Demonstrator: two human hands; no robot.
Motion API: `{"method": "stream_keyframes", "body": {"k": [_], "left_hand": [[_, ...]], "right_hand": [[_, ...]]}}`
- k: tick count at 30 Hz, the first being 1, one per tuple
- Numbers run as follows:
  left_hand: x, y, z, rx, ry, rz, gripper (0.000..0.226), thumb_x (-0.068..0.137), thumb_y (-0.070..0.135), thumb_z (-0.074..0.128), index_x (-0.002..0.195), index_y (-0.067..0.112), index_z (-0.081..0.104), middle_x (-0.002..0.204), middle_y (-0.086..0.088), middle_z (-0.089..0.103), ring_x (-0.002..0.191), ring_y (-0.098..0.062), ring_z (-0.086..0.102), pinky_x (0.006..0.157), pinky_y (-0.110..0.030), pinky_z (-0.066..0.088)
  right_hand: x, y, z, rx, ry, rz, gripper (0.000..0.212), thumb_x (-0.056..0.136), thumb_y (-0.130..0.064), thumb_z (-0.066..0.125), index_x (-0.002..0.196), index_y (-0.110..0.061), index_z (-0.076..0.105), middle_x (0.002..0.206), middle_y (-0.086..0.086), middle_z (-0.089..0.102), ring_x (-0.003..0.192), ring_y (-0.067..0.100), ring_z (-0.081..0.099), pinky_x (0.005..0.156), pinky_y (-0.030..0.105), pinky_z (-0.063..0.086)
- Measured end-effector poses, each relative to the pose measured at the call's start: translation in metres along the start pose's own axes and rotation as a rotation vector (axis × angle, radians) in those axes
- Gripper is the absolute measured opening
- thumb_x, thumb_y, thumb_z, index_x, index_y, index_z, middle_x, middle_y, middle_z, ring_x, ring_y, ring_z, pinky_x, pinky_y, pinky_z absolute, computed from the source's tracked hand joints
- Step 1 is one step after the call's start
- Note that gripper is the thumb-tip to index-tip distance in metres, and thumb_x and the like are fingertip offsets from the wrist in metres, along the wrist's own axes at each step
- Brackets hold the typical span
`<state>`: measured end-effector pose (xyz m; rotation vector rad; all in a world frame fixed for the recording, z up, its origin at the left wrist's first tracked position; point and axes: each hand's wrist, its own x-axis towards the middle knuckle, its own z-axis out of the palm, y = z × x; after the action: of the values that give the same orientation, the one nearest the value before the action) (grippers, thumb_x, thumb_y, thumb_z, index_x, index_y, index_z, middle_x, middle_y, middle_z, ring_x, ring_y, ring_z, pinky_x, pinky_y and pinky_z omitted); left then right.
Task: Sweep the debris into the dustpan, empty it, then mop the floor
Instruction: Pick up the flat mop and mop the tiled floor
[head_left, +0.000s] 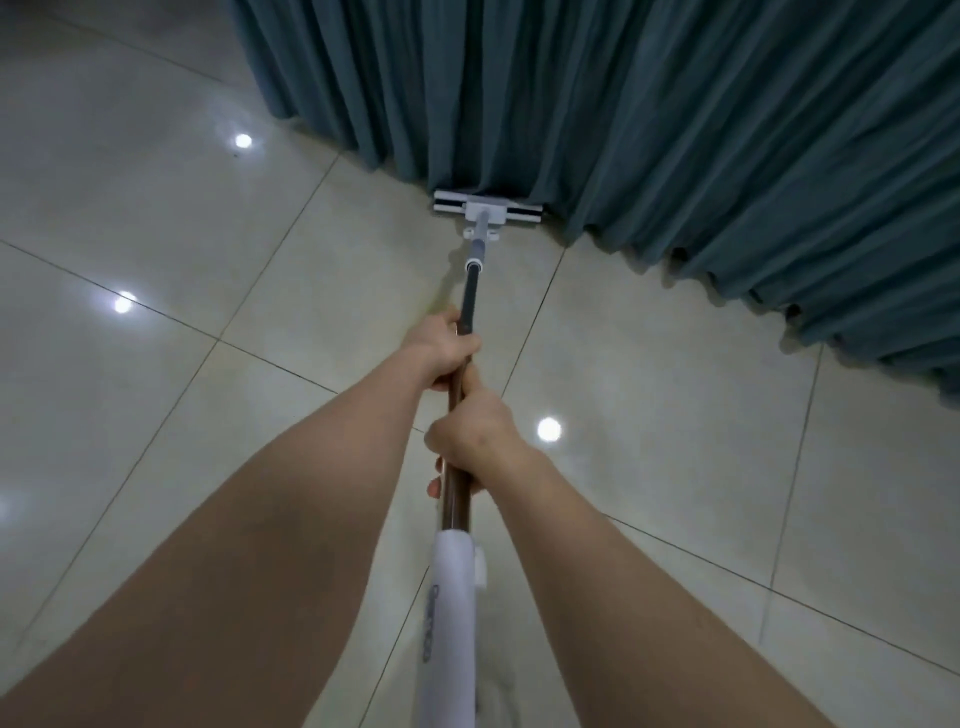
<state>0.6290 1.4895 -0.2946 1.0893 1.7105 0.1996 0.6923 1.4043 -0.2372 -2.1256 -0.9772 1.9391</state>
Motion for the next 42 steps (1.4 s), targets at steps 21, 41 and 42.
{"method": "stream_keyframes", "body": {"k": [21,41,42], "left_hand": [[-0.404,-0.18,0.277,-0.303,-0.088,-0.226,0.034,0.09,0.02,0.056,0.118,0.014,0.037,0.113,-0.017,0.053,0.086,-0.033,0.063,0.048,-0.039,0.057],[-0.244,-0.127,0.155,-0.23,0.142,-0.091,0.016,0.081,0.02,0.066,0.093,0.01,0.061,0.09,-0.009,0.062,0.064,-0.02,0.059,0.03,-0.023,0.044],[-0.228,-0.123,0.143,-0.228,0.149,-0.091,0.017,0.08,0.021,0.066,0.094,0.01,0.062,0.09,-0.009,0.063,0.069,-0.023,0.062,0.037,-0.028,0.051]], "right_hand": [[-0.33,0.403,-0.023,-0.359,-0.078,0.022,0.066,0.095,-0.013,0.047,0.145,-0.048,0.024,0.081,0.016,0.055,0.047,0.023,0.055,0.038,0.026,0.049],[-0.213,0.234,-0.003,-0.191,0.019,0.01,0.047,0.099,-0.025,0.046,0.139,-0.047,0.037,0.07,0.013,0.05,0.038,0.018,0.049,0.037,0.023,0.045],[-0.202,0.218,-0.002,-0.199,0.021,0.0,0.046,0.099,-0.024,0.046,0.138,-0.047,0.038,0.071,0.012,0.05,0.039,0.018,0.049,0.037,0.023,0.045]]}}
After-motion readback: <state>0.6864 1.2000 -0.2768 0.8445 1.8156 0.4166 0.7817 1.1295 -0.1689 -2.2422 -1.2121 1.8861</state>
